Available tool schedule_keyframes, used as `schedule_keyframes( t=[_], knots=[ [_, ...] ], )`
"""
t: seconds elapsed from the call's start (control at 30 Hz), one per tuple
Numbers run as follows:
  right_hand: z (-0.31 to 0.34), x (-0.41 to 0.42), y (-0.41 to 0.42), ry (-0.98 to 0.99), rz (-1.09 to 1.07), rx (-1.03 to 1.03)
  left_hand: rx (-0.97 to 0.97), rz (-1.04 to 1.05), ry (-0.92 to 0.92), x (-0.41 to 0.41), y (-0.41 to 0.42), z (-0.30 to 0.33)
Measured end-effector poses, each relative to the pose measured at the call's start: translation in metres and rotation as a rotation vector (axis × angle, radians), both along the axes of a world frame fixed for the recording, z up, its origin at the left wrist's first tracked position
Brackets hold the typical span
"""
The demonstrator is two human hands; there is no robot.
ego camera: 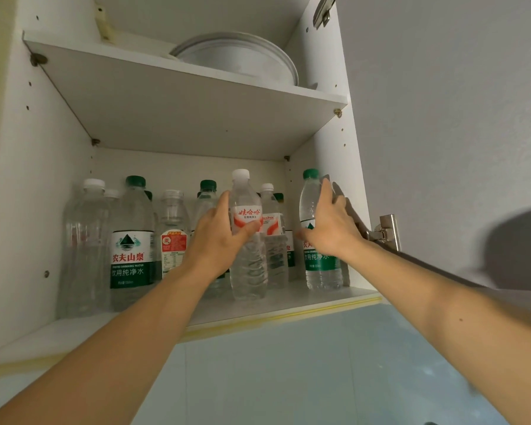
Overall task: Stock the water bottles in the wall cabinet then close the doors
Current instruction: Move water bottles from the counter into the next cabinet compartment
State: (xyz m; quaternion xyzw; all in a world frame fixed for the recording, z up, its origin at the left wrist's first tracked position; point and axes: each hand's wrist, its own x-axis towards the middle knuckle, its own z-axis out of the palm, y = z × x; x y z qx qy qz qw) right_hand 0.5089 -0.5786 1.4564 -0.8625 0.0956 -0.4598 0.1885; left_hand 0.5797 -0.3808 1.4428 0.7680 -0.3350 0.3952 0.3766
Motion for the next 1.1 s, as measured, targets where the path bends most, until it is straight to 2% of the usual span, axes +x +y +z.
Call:
schedule_keyframes(
  t=[0.13, 0.23, 0.47, 0.63, 0.77, 0.87, 1.0, 1.1],
  knots=[
    [0.018, 0.014, -0.005, 0.105, 0.118, 0.085, -0.028, -0.017, -0.002, -0.002, 0.002, 0.000],
    [0.024, 0.027, -0.004, 0.122, 0.090, 0.017, -0.042, -0.023, -0.011, 0.000, 0.003, -0.001],
    [0.022, 0.061, -0.007, 0.078, 0.058, 0.047, -0.030, 0.013, -0.041, 0.007, 0.004, 0.000],
    [0.021, 0.075, -0.008, 0.077, 0.035, -0.030, -0.014, 0.047, -0.059, 0.013, 0.003, 0.002],
    [0.025, 0.076, -0.008, 0.073, -0.067, -0.178, 0.021, 0.101, -0.100, 0.016, 0.003, 0.001],
    [0.034, 0.074, -0.010, 0.001, -0.091, -0.194, 0.034, 0.126, -0.136, 0.018, 0.004, -0.001],
    [0.048, 0.071, -0.010, -0.177, 0.034, -0.228, 0.048, 0.152, -0.139, 0.021, 0.003, -0.001],
    [0.056, 0.073, -0.004, -0.096, 0.177, -0.182, 0.047, 0.169, -0.147, 0.021, 0.003, 0.000]
  ],
)
